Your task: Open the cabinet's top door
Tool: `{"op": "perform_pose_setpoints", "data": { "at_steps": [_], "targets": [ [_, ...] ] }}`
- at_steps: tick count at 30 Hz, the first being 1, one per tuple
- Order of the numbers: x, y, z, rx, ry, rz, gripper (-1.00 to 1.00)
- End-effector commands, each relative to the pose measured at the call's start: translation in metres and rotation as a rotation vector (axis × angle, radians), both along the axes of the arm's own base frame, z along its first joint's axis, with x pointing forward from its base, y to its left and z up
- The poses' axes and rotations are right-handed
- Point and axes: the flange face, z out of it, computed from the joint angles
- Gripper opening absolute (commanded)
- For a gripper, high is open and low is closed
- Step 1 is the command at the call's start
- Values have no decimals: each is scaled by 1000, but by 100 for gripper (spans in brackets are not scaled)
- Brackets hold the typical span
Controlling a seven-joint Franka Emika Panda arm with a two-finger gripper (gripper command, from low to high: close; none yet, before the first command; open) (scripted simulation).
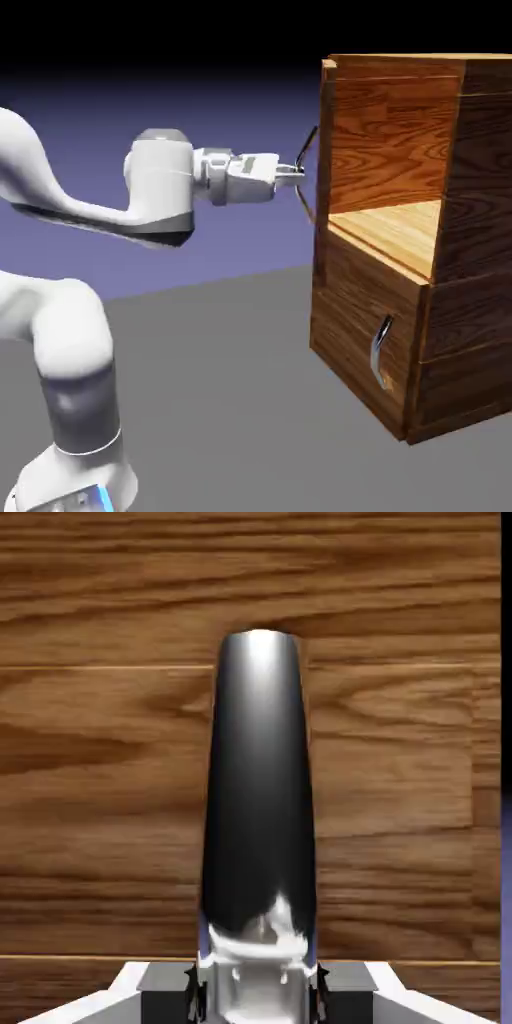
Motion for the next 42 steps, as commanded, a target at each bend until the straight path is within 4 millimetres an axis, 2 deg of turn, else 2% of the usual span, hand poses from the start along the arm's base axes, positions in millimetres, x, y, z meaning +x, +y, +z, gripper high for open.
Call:
{"op": "perform_pose_setpoints", "data": {
  "at_steps": [1, 10, 22, 31, 42],
  "targets": [
    [-3, 5, 0, 1, 0, -18, -100],
    [-35, 63, 0, 1, 0, -206, -100],
    [-63, 169, 0, 1, 0, -522, -100],
    [-62, 251, 0, 1, 0, -755, -100],
    [-42, 329, 0, 1, 0, -985, -100]
  ]
}}
